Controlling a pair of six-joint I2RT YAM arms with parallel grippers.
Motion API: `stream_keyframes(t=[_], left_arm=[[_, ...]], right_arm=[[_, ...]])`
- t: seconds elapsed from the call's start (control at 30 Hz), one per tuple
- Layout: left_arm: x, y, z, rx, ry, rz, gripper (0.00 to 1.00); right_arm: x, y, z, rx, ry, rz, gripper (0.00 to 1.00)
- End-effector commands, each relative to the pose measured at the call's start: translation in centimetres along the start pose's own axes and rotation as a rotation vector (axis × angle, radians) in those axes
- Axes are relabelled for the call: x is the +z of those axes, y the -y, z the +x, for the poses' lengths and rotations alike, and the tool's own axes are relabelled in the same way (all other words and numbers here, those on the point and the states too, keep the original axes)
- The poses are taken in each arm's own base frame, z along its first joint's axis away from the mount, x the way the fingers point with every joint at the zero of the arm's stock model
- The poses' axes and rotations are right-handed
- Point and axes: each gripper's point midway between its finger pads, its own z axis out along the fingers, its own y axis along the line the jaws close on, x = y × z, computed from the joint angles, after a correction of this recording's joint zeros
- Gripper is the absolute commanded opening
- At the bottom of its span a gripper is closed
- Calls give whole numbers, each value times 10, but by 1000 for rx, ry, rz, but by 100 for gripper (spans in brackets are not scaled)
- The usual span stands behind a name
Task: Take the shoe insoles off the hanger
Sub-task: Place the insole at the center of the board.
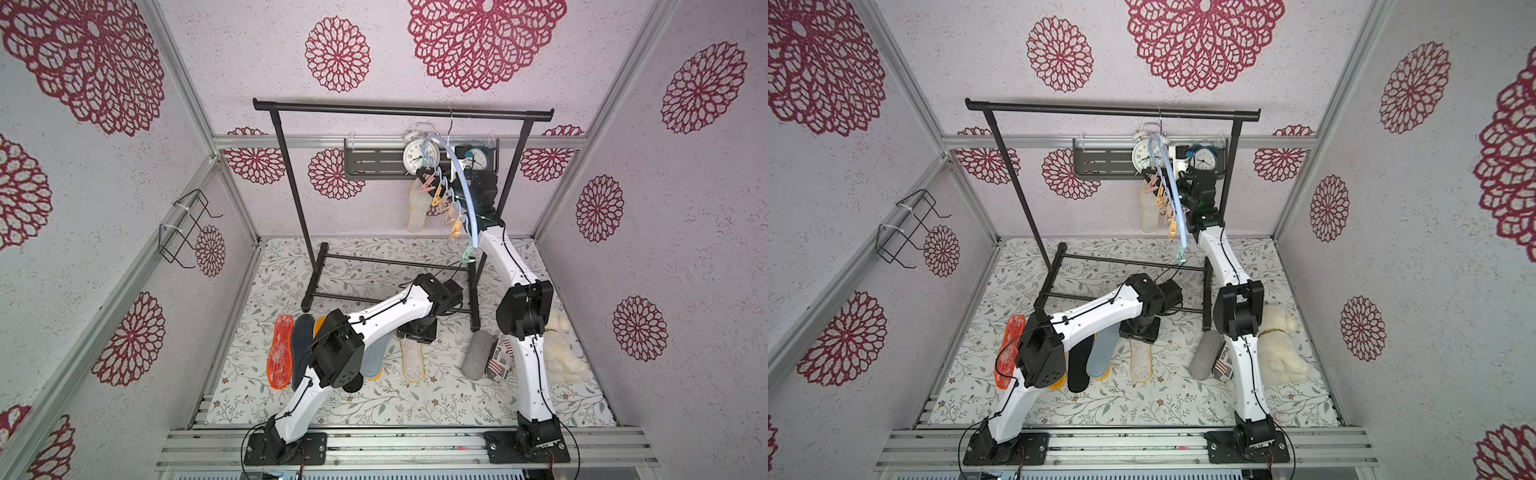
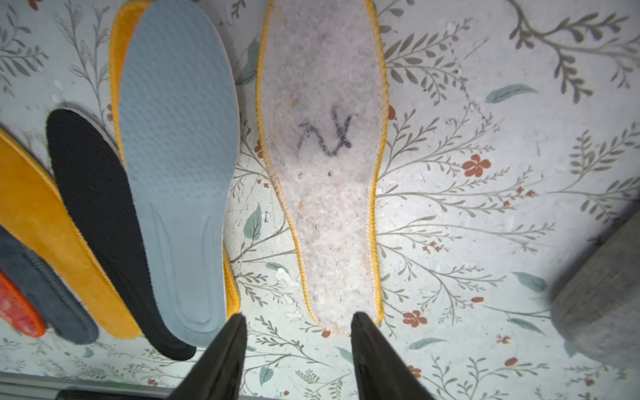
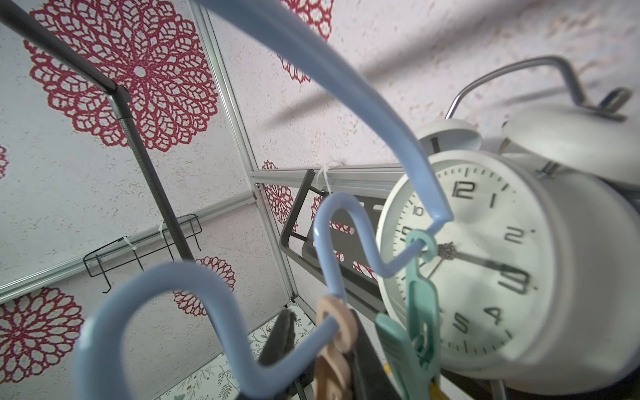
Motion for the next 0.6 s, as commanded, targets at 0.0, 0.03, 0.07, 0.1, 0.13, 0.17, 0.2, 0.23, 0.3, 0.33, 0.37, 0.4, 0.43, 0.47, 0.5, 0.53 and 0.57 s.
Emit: stream_keyframes(t=[0.0,0.03,0.07,0.1,0.13,0.17,0.2,0.23,0.3,0.33,0.37,0.4,0.43,0.47,0.5,0.53,0.57], left_arm=[[20,35,-9,-28,17,68,51],[25,40,-10,-36,10,60,51],[31,44,-10,-43,-1,62,51],[36,49,-9,-43,-12,67,50],[42,50,-9,-46,-17,58,50],[46,48,-9,-46,-16,43,50],[49,47,-10,-48,-15,34,50],[53,45,-10,-51,-14,29,49],[63,41,-10,-59,-17,12,48],[67,39,-10,-65,-20,4,47],[73,36,-10,-67,-26,-12,46],[77,32,-8,-63,-33,-33,44],[82,28,-8,-65,-40,-50,42],[85,27,-7,-63,-45,-57,40],[90,26,-6,-61,-52,-62,37],[92,26,-6,-60,-58,-65,33],[95,26,-5,-58,-60,-68,28]], right_arm=[[-18,-6,-49,-46,66,38,14],[-17,-7,-48,-44,65,37,14],[-18,-7,-49,-43,64,37,13],[-18,-6,-49,-45,64,38,14],[-18,-7,-49,-44,64,39,14],[-18,-8,-50,-44,64,36,14],[-18,-7,-50,-44,63,36,14],[-19,-6,-49,-44,61,36,14],[-19,-7,-49,-42,58,33,14],[-19,-7,-49,-43,58,33,14],[-19,-7,-49,-43,58,33,14],[-20,-8,-51,-45,59,30,13],[-20,-7,-50,-45,58,32,14],[-20,-8,-50,-46,58,31,14],[-20,-6,-50,-45,57,33,14],[-20,-7,-50,-44,56,31,14],[-20,-7,-50,-42,56,32,14]])
